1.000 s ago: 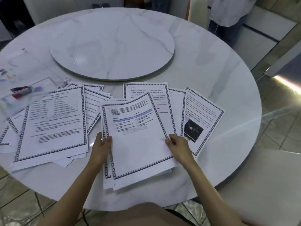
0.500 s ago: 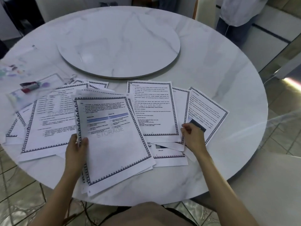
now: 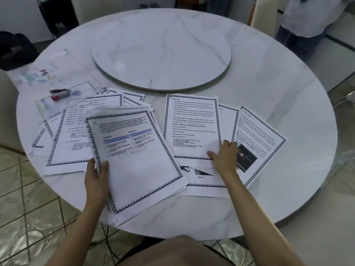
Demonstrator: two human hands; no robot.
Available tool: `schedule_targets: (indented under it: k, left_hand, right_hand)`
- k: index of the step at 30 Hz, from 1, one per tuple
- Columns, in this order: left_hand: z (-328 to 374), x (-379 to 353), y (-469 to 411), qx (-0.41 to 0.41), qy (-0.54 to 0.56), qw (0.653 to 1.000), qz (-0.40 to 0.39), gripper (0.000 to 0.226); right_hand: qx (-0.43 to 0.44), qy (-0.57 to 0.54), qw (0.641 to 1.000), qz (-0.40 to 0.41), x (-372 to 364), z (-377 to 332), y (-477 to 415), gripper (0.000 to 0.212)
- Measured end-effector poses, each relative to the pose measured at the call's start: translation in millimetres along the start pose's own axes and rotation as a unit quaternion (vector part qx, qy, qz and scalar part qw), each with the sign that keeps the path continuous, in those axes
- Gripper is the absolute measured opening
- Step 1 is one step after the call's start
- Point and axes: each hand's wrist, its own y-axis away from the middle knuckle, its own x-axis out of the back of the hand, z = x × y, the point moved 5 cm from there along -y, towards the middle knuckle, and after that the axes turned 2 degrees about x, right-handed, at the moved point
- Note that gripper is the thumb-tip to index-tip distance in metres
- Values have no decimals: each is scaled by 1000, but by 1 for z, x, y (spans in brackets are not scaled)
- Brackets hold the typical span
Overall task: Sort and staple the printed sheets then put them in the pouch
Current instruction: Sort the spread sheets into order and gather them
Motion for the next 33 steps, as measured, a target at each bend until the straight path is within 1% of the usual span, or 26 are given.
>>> schedule_targets:
  k: [3, 5, 6, 8, 10, 11, 15, 19, 20, 22, 24, 26, 28, 31, 33]
  left_hand:
    - [-4, -4, -3, 14, 6, 1000, -5, 30]
    - [-6, -7, -6, 20, 9, 1000, -8, 31]
    - [-6, -7, -7, 22, 9, 1000, -8, 31]
    - [-7, -8, -8, 23, 7, 1000, -9, 31]
    - [-10, -8, -11, 26, 8, 1000, -12, 31]
    - [-11, -8, -12, 28, 7, 1000, -12, 32]
    - [-12, -10, -16, 26, -4, 1000, -11, 34]
    - [-14, -15, -20, 35, 2, 999, -21, 38]
    - [-16, -16, -22, 40, 2, 999, -25, 40]
    - [-19, -17, -25, 51, -1, 998, -33, 43]
    - [-20, -18, -28, 55, -5, 998, -41, 46]
    - [-19, -20, -29, 57, -6, 997, -44, 44]
    - [-18, -21, -29, 59, -4, 997, -48, 43]
    - [-20, -21, -31, 69, 3, 996, -53, 46]
    - [-20, -21, -30, 72, 12, 996, -54, 44]
  right_hand:
    - [-24, -20, 999, -13, 1, 3, -4, 66]
    - [-37, -43, 998, -15, 1, 5, -9, 57]
    - [-33, -58, 998, -10, 3, 5, -11, 46]
    - [-26, -108, 994, 1, 5, 5, -15, 12]
    - [-2, -147, 989, 8, 6, 6, -21, 39]
    - [0, -164, 986, 9, 10, 7, -22, 43]
    - [-5, -180, 983, 37, 33, 13, -26, 32]
    - [-24, -232, 968, 95, 65, 28, -36, 16]
    - [-28, -243, 963, 116, 72, 33, -39, 16]
    - [-35, -282, 946, 154, 82, 42, -44, 24]
    - [-40, -305, 935, 174, 87, 46, -43, 23]
    - [-31, -319, 931, 174, 87, 42, -38, 18]
    - [-9, -326, 932, 158, 80, 34, -32, 21]
    - [18, -307, 945, 112, 60, 18, -18, 19]
    - [26, -300, 951, 70, 40, 9, -7, 18]
